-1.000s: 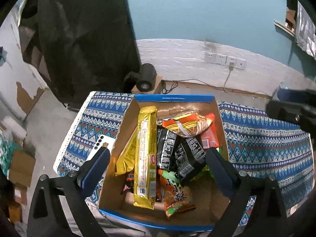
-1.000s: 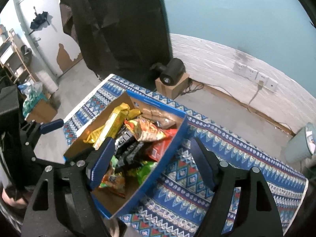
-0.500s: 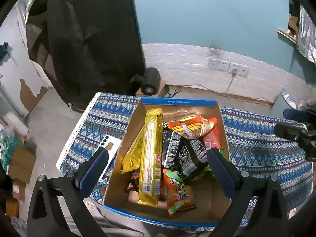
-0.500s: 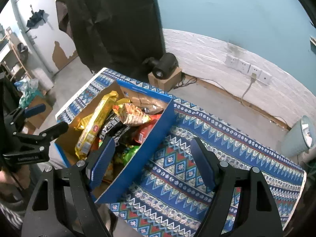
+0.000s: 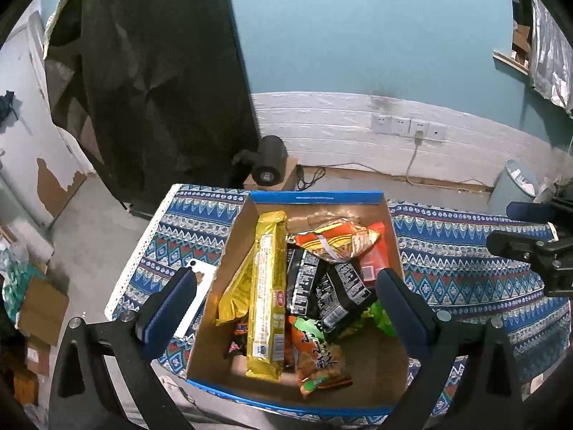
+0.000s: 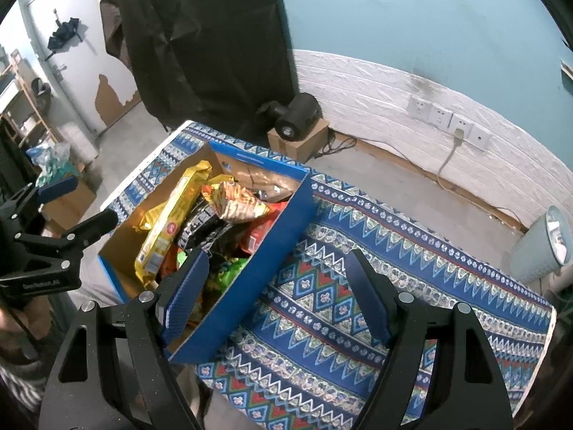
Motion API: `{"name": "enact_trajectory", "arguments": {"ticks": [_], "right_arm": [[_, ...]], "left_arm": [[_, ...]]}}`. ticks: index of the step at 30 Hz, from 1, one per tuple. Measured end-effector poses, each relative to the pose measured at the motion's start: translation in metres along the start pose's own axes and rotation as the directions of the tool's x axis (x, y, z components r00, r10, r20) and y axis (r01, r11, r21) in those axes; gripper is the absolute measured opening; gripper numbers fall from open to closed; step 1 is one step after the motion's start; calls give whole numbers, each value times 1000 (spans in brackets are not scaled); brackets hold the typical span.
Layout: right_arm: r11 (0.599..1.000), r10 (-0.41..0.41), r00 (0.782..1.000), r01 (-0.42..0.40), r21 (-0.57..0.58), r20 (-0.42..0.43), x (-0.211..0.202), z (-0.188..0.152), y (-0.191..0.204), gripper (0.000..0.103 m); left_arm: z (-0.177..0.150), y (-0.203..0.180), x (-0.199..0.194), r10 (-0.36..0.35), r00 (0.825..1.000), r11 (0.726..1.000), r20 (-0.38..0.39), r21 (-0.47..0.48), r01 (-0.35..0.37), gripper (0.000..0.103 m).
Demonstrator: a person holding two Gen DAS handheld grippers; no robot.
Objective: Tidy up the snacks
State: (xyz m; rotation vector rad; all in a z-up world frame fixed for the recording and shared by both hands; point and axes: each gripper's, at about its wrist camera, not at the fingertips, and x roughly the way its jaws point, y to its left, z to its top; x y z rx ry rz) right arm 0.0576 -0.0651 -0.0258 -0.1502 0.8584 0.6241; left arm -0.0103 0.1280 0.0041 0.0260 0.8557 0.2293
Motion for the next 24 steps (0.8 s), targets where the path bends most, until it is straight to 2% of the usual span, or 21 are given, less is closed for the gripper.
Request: {"name": "enact_trajectory", "arguments": {"ticks": [24], "right_arm": [[1000, -1, 1000, 1, -10, -7, -2, 0, 2, 78]], "left_arm": [[-2, -7, -1, 4, 1000, 1000, 2, 25, -4, 101]]}}
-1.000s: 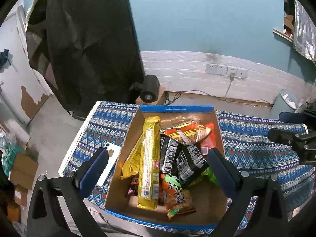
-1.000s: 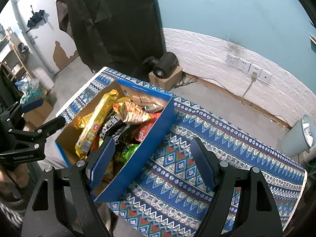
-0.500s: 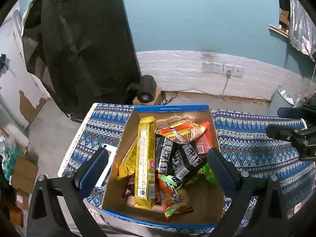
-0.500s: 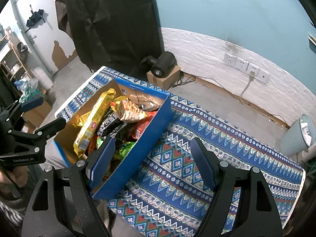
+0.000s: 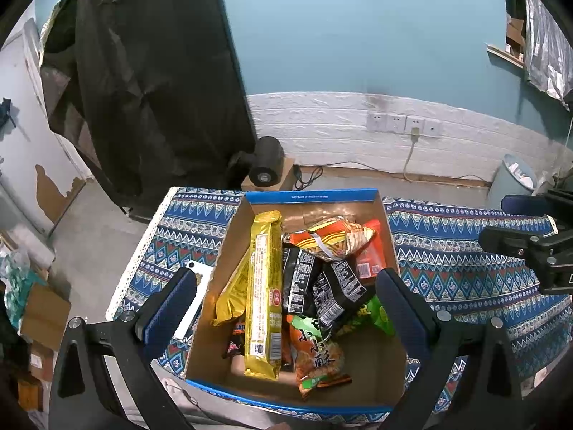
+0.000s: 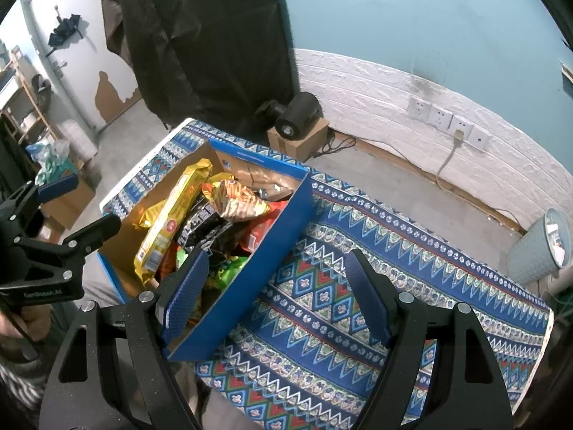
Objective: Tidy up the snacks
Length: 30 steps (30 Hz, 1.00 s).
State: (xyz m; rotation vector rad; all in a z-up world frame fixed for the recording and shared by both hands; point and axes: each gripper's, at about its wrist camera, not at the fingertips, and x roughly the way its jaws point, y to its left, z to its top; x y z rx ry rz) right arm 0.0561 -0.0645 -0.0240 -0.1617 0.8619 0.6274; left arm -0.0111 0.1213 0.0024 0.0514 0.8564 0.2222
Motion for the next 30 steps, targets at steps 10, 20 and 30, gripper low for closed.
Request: {"name": "enact_trajectory", "arguments": {"ticks": [10, 20, 30], "right_arm": [[1000, 0, 1000, 0, -3, -2, 0, 0, 1, 78], [1000, 3, 1000, -3, -3, -5, 3, -2, 2, 78], [1000, 3, 1000, -3, -4, -7, 2, -2, 1, 78]], "left_arm": [[0, 0, 1, -3, 1000, 1000, -5, -3, 3, 101], [0, -2, 2, -3, 1000, 1000, -15, 2, 3, 101], [-1, -2, 3, -8, 1000, 1000, -23, 1, 8, 101]]}}
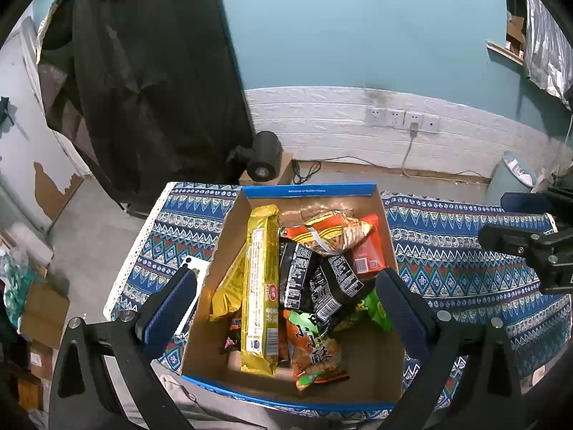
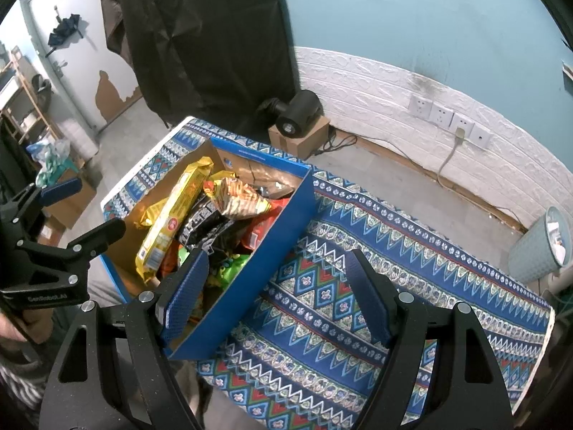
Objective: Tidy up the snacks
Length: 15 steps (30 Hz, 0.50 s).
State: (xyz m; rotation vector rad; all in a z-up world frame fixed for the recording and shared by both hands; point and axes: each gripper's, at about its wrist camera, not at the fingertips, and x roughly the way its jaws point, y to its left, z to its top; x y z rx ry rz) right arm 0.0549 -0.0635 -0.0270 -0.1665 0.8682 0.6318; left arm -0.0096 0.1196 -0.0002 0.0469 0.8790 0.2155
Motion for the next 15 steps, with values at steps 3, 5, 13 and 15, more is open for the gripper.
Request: {"name": "enact_trajectory", "arguments": {"ticks": [3, 5, 13, 15], "right_arm": [[1000, 0, 1000, 0, 1, 0, 0, 0, 0, 78], [1000, 0, 1000, 0, 1, -1, 0, 0, 0, 78], [1000, -2, 1000, 2, 0, -1, 0, 0, 0, 78], [1000, -2, 1000, 2, 1, -2, 0, -1, 0, 78]], "left_arm": [[0, 0, 0, -4, 1000, 1000, -1, -1, 4, 101], [0, -1, 0, -6, 1000, 1000, -3, -3, 6, 101], [-1, 0, 1, -13, 1000, 1000, -10, -12, 12, 101], [-1, 0, 1, -14, 1000, 1000, -10, -16, 14, 101]]}}
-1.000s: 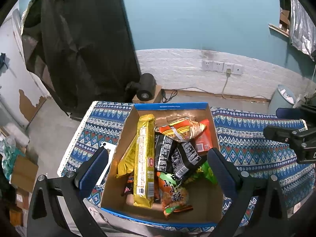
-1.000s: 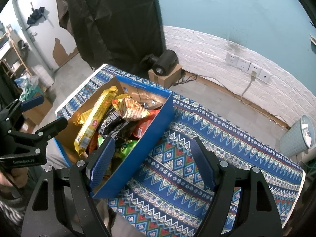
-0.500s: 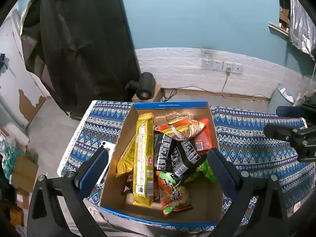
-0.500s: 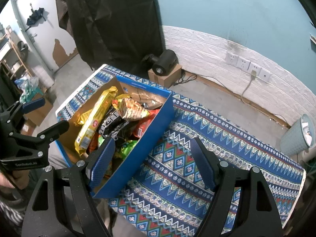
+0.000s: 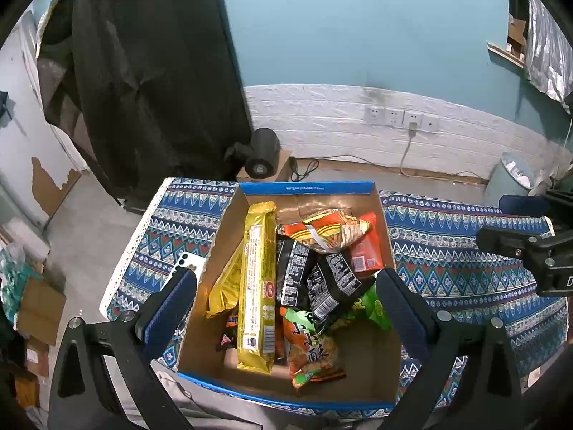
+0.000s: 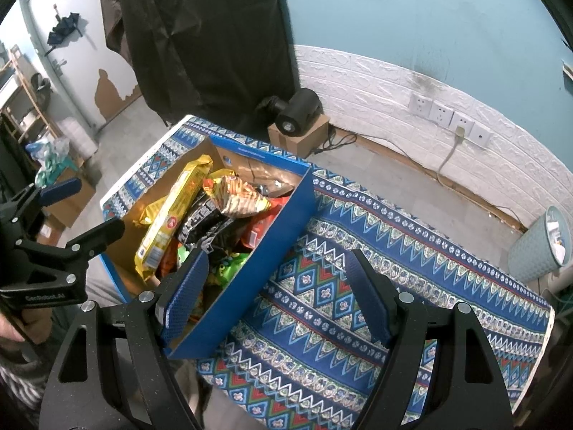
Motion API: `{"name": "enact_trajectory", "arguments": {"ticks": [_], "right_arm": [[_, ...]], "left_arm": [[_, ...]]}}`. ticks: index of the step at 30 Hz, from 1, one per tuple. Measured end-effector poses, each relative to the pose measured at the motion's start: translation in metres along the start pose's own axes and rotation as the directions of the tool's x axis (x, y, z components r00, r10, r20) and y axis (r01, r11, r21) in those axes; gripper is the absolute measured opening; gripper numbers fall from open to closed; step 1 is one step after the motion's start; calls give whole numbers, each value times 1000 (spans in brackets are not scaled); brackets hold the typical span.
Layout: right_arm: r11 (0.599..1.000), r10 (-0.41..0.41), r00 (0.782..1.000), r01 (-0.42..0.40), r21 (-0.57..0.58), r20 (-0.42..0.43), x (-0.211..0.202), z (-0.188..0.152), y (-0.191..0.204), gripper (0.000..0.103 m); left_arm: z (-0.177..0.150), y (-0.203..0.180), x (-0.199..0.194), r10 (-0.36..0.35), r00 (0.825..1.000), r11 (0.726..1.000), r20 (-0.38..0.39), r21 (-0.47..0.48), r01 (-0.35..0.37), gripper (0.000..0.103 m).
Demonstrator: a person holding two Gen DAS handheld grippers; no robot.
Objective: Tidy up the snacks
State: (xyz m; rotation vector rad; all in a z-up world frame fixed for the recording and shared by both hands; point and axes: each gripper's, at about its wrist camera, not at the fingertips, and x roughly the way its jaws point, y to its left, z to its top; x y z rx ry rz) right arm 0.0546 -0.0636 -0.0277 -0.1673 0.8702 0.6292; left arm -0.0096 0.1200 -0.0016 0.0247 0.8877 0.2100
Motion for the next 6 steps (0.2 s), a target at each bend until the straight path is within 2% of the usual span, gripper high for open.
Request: {"name": "enact_trajectory", "arguments": {"ticks": [6], "right_arm": [[1000, 1, 1000, -1, -1, -2, 0, 0, 0, 78]], "left_arm": [[-1, 0, 0, -7, 1000, 1000, -2, 1, 7, 101]]}}
